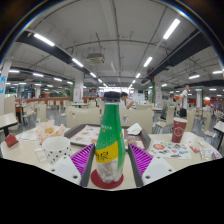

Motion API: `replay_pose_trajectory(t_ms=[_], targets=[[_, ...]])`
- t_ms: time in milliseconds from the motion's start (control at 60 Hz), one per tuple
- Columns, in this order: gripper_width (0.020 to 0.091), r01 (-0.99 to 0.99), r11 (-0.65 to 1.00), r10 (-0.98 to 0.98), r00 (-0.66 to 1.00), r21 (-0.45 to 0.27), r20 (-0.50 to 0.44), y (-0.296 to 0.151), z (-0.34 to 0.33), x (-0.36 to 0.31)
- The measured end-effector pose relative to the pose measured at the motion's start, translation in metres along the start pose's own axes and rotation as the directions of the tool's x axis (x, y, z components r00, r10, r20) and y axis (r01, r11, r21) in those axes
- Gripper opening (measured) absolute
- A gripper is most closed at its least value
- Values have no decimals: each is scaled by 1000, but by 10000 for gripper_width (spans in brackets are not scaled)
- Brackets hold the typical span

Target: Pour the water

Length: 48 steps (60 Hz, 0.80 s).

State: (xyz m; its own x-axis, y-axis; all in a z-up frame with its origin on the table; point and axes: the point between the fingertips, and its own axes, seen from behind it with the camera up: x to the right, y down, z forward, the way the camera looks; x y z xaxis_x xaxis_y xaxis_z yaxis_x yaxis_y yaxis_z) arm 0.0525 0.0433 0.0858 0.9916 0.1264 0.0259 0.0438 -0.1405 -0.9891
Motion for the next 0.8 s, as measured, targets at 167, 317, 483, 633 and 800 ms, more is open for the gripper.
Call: replay_pose_trajectory(t_ms=[167,317,483,633,800], targets=[[843,-19,1000,19,1000,-20,-25,-5,-44,7],[853,-66,997,64,997,-28,-45,-13,-121,7],[849,-23,1000,22,996,-14,-83,-21,-219,-8],[843,-6,999,3,996,-39,-85,-12,-284,-33],[843,33,999,-36,994,-34,-107,-6,-323,-50]])
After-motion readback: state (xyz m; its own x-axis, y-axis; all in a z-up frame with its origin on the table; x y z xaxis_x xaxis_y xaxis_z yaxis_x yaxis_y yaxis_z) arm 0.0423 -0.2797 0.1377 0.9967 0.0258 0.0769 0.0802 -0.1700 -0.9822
